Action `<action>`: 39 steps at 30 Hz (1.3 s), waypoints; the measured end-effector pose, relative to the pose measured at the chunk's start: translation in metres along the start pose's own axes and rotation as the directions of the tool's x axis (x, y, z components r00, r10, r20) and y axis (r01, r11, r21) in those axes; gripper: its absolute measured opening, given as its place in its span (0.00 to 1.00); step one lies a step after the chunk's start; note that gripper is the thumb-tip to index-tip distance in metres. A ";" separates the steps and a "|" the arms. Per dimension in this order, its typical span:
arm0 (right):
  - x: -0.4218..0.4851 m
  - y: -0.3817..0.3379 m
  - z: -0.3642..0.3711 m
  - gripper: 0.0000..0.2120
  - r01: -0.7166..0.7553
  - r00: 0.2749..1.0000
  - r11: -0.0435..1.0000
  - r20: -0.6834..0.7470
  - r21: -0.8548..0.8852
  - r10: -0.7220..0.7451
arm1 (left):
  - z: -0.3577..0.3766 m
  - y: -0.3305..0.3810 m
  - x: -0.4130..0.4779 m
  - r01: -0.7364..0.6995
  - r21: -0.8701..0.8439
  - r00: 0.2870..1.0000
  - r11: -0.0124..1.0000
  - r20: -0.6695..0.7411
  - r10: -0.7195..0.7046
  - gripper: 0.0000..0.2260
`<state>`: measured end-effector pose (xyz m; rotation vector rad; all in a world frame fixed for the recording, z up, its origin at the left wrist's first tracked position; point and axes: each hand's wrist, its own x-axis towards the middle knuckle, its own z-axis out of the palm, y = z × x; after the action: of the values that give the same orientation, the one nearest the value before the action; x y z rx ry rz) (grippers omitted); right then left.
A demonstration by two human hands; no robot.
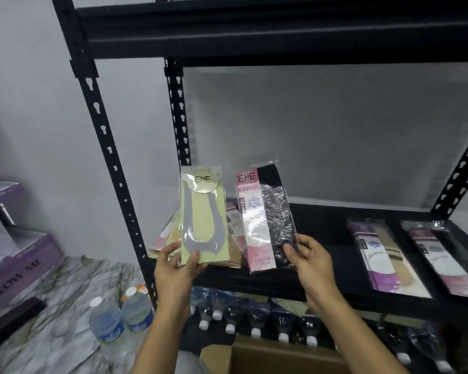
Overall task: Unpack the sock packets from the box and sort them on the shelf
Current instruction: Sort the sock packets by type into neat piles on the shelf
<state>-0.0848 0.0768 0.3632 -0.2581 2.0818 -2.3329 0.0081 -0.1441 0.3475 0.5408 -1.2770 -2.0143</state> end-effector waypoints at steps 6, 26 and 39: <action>-0.019 -0.016 -0.030 0.12 0.067 0.996 0.997 -0.062 0.041 -0.064 | 0.011 -0.013 -0.019 0.019 0.016 0.996 1.000 0.091 -0.021 0.17; -0.053 -0.038 -0.122 0.15 0.107 0.962 0.990 -0.261 0.090 -0.080 | 0.083 -0.033 -0.079 0.076 -0.039 0.964 0.996 0.259 -0.064 0.14; -0.045 -0.029 -0.152 0.12 0.061 0.946 0.995 -0.322 0.083 -0.031 | 0.103 -0.041 -0.083 0.128 -0.033 0.951 0.991 0.286 -0.113 0.15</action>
<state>-0.0560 0.2348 0.3703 0.0827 2.1047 -2.6441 -0.0161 -0.0081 0.3538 0.3192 -1.3822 -2.2842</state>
